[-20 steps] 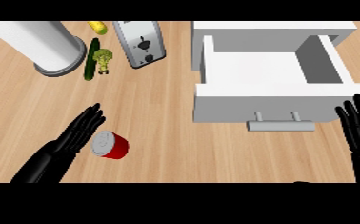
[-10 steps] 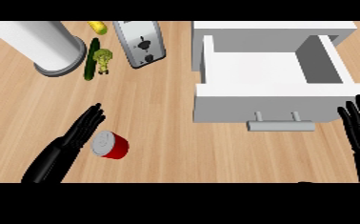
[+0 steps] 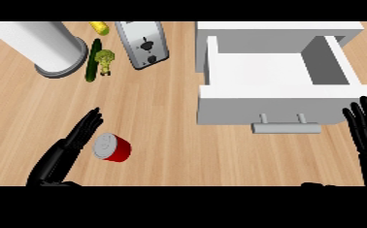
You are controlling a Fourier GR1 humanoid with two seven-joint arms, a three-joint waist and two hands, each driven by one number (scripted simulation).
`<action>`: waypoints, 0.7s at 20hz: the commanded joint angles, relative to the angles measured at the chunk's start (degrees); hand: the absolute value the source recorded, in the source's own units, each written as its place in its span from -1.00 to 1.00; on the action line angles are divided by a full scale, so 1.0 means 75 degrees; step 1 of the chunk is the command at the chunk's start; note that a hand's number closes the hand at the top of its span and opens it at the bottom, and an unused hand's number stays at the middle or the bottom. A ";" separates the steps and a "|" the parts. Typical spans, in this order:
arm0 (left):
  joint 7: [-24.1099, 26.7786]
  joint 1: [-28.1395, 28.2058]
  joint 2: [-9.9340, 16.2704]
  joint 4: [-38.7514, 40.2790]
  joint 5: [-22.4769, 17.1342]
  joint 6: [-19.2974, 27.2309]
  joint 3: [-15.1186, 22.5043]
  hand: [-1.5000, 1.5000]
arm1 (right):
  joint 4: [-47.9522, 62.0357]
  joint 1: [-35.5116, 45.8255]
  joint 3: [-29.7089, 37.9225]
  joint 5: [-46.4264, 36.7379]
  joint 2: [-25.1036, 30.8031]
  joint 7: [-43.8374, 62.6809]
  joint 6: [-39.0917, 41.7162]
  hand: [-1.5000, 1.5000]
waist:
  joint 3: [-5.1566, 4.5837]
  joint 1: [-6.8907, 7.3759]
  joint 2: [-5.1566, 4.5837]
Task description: Pick up the can, place it into the drawer and close the drawer
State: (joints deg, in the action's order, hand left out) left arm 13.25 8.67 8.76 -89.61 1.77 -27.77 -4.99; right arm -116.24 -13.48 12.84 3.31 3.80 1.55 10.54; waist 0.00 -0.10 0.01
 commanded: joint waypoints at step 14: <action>0.1649 -0.0644 0.0272 0.2341 0.0801 -0.0050 -0.0286 -1.00 | -0.0535 -0.0035 -0.0237 -0.0220 -0.0450 0.0359 -0.0062 -1.00 | 0.0000 0.0001 0.0004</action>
State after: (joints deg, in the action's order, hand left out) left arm 24.21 3.13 11.61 -72.87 5.93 -29.28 -8.10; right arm -118.46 -13.48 12.44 2.14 1.85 2.90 10.61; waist -0.01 -0.16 0.02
